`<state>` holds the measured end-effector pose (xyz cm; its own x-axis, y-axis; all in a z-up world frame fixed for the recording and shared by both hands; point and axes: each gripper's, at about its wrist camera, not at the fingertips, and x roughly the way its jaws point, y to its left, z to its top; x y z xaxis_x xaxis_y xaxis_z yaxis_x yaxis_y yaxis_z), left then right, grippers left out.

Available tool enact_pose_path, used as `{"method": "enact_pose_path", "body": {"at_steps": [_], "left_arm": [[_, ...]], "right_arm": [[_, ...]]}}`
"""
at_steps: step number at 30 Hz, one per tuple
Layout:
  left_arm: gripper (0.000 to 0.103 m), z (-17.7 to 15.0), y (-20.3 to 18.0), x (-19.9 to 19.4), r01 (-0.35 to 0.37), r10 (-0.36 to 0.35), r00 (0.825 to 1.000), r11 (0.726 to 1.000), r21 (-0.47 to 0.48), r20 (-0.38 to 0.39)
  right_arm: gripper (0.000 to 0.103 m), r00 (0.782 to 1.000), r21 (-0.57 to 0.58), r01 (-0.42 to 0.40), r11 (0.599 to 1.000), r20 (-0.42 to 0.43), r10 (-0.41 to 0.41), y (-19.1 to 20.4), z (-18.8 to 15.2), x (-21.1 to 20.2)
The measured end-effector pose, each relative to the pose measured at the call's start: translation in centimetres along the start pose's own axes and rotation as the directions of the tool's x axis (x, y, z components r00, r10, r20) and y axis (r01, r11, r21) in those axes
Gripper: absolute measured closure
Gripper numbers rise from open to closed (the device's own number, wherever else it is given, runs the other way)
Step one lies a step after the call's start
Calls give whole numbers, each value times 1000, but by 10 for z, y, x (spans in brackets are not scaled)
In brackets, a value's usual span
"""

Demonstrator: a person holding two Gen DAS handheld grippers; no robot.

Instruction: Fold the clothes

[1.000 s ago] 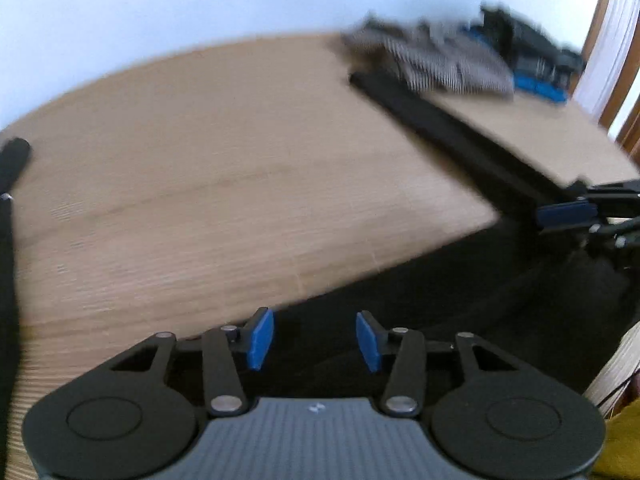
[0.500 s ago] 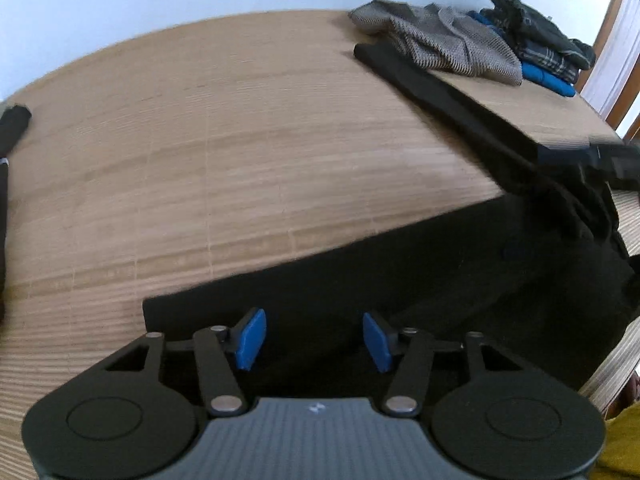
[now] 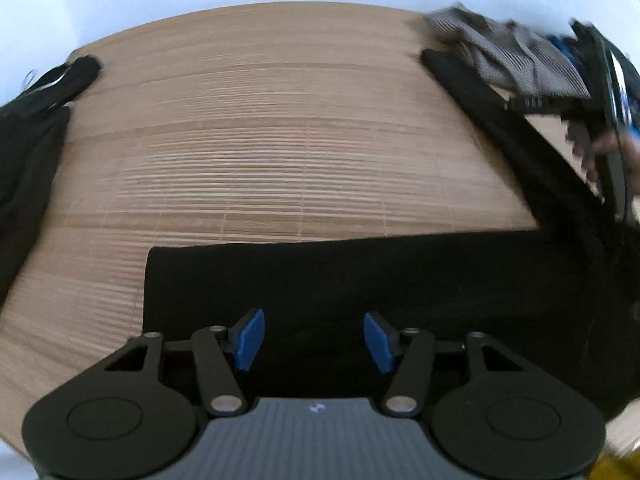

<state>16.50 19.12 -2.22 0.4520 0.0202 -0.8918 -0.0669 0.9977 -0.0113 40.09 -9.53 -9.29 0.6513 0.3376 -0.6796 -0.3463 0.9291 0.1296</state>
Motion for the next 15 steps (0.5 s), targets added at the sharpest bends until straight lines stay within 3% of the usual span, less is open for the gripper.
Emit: {"method": "enact_pose_path", "body": {"at_steps": [1,2,3,7,10,12,14,15], "left_arm": [[45,1,-2,-2,2,-2,1000,1000,-21,5],[45,2,-4,-4,6,-5,1000,999,-39,10],[45,4,-6,-6,9,-8,1000,999,-51,16],[45,10,-21,-19,20,-18,998,999,-27,56],[45,9,-31,-27,39,-41,996,999,22,76],[45,6,-34,-31,54,-58,995,998,43,85],[45,1,-36,-36,86,-92,991,995,59,99],[45,-2,-37,-39,101,-107,989,993,67,104]], "right_arm": [[55,1000,-12,-14,1000,4,14,1,-2,3],[88,999,-13,-36,999,7,36,2,-1,1],[94,998,-14,-58,998,11,58,3,-1,0],[94,969,-5,-226,974,98,226,2,-1,-41],[94,897,-36,-409,912,166,409,11,-4,-107],[94,831,-81,-513,855,203,518,19,-11,-163],[94,773,-127,-584,802,215,597,28,-21,-219],[94,757,-149,-599,787,215,617,31,-28,-244]]}}
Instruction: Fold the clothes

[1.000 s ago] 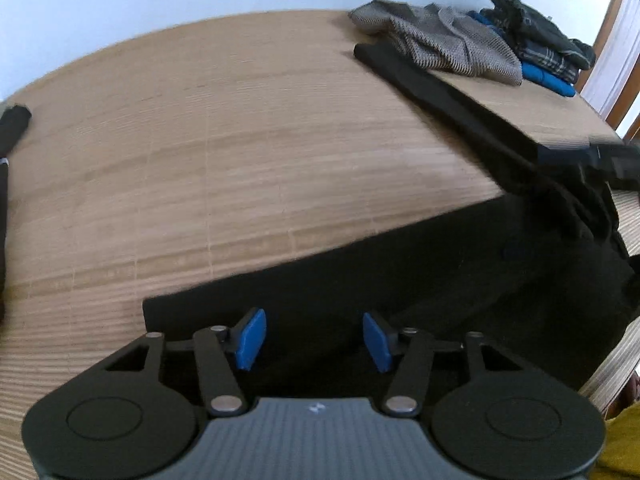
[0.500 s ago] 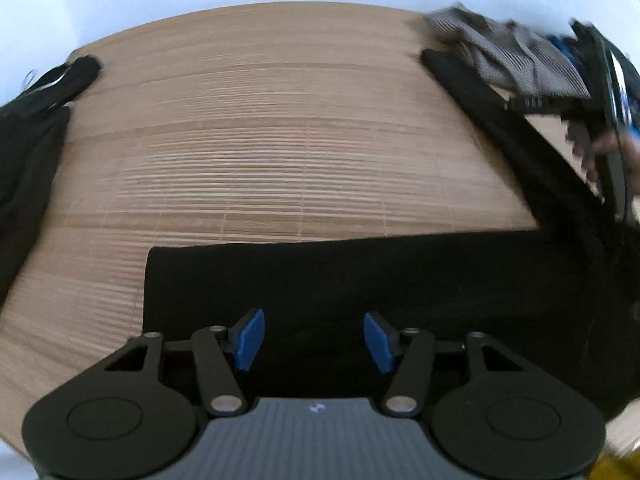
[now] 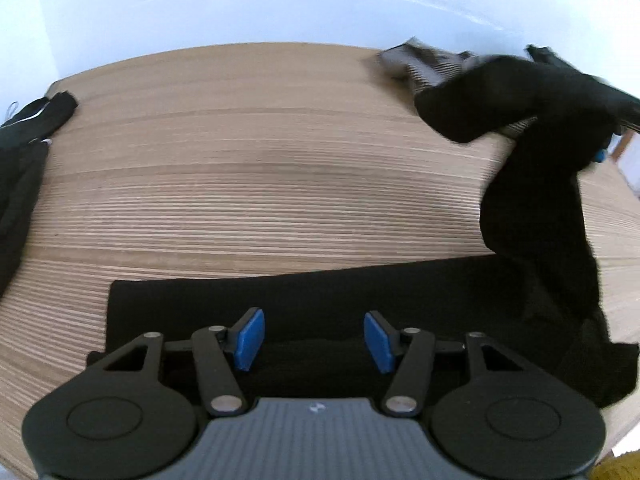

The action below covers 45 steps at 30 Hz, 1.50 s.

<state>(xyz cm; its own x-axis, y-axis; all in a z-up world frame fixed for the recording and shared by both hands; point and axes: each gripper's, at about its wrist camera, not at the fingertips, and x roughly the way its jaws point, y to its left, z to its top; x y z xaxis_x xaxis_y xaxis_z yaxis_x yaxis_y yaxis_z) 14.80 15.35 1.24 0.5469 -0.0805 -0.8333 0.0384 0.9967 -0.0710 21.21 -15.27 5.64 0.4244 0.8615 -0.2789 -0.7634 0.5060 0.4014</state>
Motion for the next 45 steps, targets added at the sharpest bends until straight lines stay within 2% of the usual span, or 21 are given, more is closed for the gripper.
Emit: {"method": "enact_pose_path", "body": {"at_steps": [3,8,12,15,17,19,21,24,28,30,31,33,34,36,37,38,40,42,44,45], "left_arm": [[45,-12,-7,-11,42,-42,999,999,24,15],[45,-41,-19,-30,140,-143,989,987,84,32],[44,-62,-35,-42,205,-212,977,967,149,35],[44,-67,-49,-54,225,-239,970,952,206,45],[43,-69,-54,-62,227,-247,967,945,233,57],[41,-70,-56,-69,231,-254,965,944,237,70],[40,-71,-56,-72,240,-261,963,945,223,71],[40,-70,-63,-66,183,-200,978,963,198,66],[40,-70,-47,-61,77,-86,994,989,122,64],[40,-70,-35,-58,7,-11,998,997,73,58],[40,-69,-29,-57,-25,23,999,999,46,46],[40,-69,-23,-54,-60,60,998,998,6,27],[40,-70,-20,-53,-77,77,997,997,-7,18],[40,-73,-22,-52,-103,103,995,995,-16,7],[40,-74,-24,-51,-107,107,994,994,-14,4],[40,-75,-26,-50,-104,104,995,995,-13,-1],[40,-76,-32,-47,-88,88,996,996,-8,-9],[40,-74,-38,-43,-59,59,998,998,8,-7],[40,-68,-45,-33,-26,26,1000,999,28,-2],[40,-65,-47,-28,-8,8,1000,999,33,-3]], "right_arm": [[94,1000,-40,-15,999,-16,14,57,-7,-52],[94,996,-69,48,996,-66,-52,128,-24,-112],[94,987,-94,106,990,-112,-117,166,-53,-131],[94,978,-95,131,987,-149,-144,184,-75,-129],[94,982,-96,80,992,-166,-95,192,-79,-126],[94,980,-125,-17,992,-200,-9,202,-75,-121],[94,962,-174,-115,978,-265,65,201,-68,-105],[94,914,-209,-250,945,-372,159,180,-53,-71],[94,847,-141,-352,926,-470,250,108,-26,-10],[93,822,-86,-357,930,-501,270,68,-20,31],[92,823,-71,-326,943,-512,247,48,-20,54],[88,850,-90,-152,984,-519,84,11,-28,103],[87,852,-93,-58,994,-523,1,-4,-33,119],[86,842,-79,96,992,-525,-123,-27,-39,138],[86,854,-54,126,991,-503,-136,-33,-39,134],[86,878,-22,124,992,-464,-120,-35,-39,121],[72,917,31,120,992,-386,-99,-36,-40,93],[44,936,25,148,989,-328,-132,-27,-43,60],[36,950,29,154,988,-280,-140,-17,-52,28],[36,955,37,149,988,-264,-134,-12,-59,12]]}}
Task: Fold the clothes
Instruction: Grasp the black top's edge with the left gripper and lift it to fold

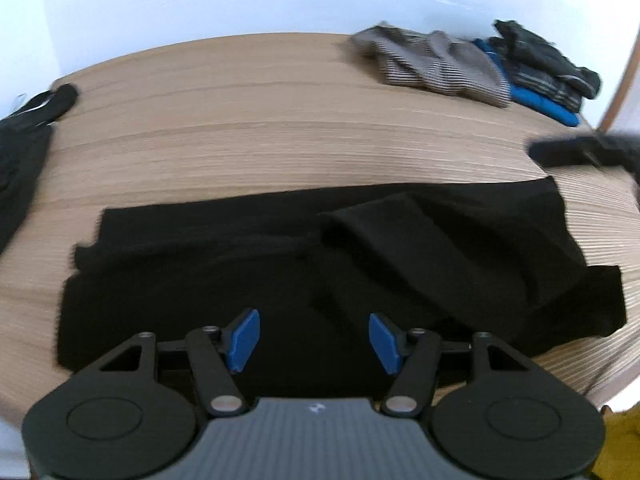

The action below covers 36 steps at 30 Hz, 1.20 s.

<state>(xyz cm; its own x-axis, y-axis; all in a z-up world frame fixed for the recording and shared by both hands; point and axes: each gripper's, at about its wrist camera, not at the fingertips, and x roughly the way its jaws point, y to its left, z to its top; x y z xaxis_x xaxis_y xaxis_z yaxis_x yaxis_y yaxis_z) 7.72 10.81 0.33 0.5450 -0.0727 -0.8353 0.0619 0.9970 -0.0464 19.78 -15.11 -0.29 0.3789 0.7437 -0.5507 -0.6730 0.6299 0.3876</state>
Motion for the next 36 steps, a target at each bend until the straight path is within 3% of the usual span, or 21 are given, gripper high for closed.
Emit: {"method": "enact_pose_path", "body": {"at_steps": [3,7,8,10,13,15,16,17,18,21,23,24,26,29,33,36], "left_arm": [[39,9,-7,22,51,-51,998,999,1,-22],[43,11,-18,51,34,-31,996,999,42,-87],[47,10,-23,50,31,-26,997,997,64,-74],[89,8,-32,46,16,-11,999,994,109,-47],[96,6,-48,26,-81,78,997,979,187,23],[96,5,-57,3,-206,184,976,949,239,114],[96,5,-61,-10,-285,247,954,923,259,171],[96,5,-64,-23,-366,310,923,889,273,229],[96,5,-66,-35,-450,373,882,847,282,288],[96,9,-63,-55,-641,519,751,720,265,408],[96,11,-59,-55,-743,595,655,619,255,465],[96,11,-56,-51,-773,619,623,580,257,477],[96,8,-48,-35,-785,638,615,553,279,464],[93,3,-36,-10,-795,667,607,519,314,432],[91,-17,-19,39,-758,708,644,540,366,291],[86,-32,-6,64,-749,741,640,543,379,203]], "right_arm": [[35,1000,39,-6,999,-13,7,9,-36,-23],[36,997,3,16,1000,-72,-16,23,-66,-29],[36,996,-18,27,999,-80,-28,27,-70,-26],[37,994,-62,47,997,-95,-53,34,-79,-19],[37,988,-123,75,990,-123,-90,33,-85,-17],[38,987,-161,79,984,-127,-100,32,-88,-14],[40,987,-165,71,984,-129,-93,30,-89,-15],[60,989,-139,47,989,-133,-65,23,-87,-19],[87,990,-112,22,993,-136,-37,17,-85,-24],[91,993,14,-60,998,-104,61,-9,-75,-41],[92,992,50,-102,994,-76,105,-23,-65,-52],[92,990,66,-124,990,-65,128,-29,-59,-57],[92,984,97,-163,982,-53,169,-42,-48,-64],[92,992,94,-111,989,-50,116,-55,-33,-60],[90,995,84,31,996,-100,-23,-67,-32,-33],[89,991,122,66,990,-126,-50,-63,-34,-21]]}}
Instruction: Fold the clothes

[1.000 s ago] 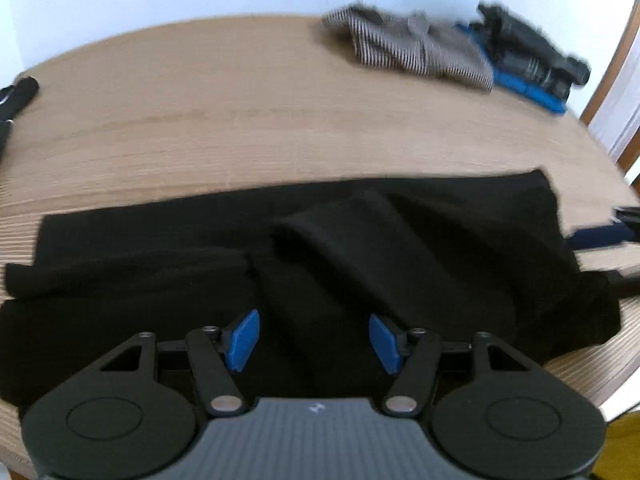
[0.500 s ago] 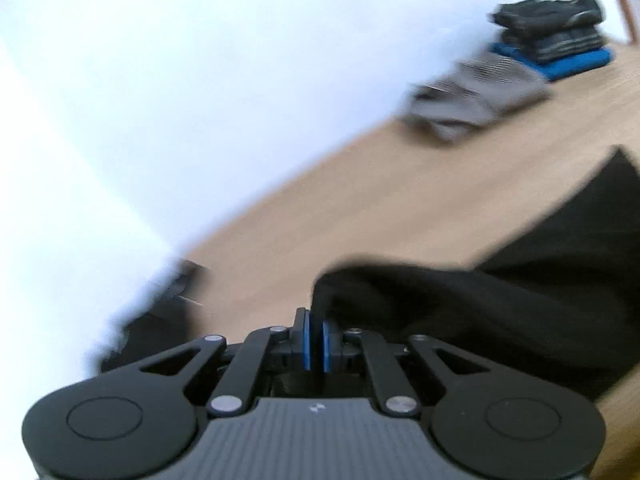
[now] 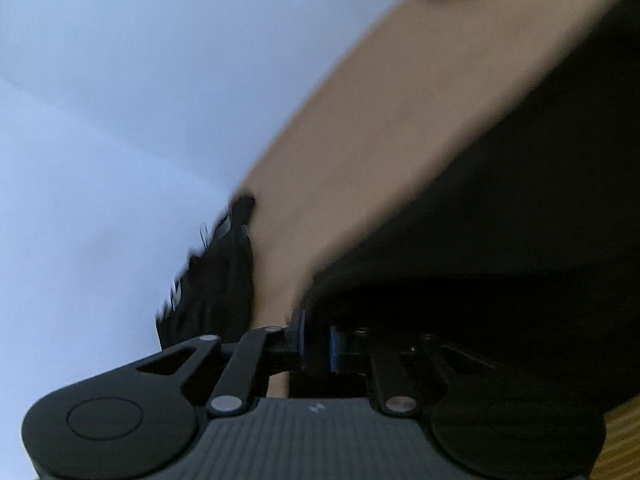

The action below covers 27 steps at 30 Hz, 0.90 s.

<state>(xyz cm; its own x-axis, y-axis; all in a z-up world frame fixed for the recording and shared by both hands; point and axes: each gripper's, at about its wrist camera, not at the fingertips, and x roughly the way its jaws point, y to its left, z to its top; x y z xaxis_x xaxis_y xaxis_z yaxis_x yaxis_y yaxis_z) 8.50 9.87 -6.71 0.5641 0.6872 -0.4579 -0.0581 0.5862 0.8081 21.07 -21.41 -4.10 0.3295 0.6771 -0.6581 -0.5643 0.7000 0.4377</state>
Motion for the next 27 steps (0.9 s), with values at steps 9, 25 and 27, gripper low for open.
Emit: {"method": "enact_pose_path", "body": {"at_steps": [9,25,27], "left_arm": [[84,-16,7,8,2,-3,1000,997,-74,-21],[66,-10,3,6,-63,60,998,996,64,36],[66,-16,13,-6,-50,49,999,998,38,18]], "right_arm": [[41,998,-200,-54,978,4,56,34,-11,-6],[88,999,126,-13,992,-40,18,-45,-1,-12],[82,999,86,-8,996,-52,12,-35,-3,-15]]}}
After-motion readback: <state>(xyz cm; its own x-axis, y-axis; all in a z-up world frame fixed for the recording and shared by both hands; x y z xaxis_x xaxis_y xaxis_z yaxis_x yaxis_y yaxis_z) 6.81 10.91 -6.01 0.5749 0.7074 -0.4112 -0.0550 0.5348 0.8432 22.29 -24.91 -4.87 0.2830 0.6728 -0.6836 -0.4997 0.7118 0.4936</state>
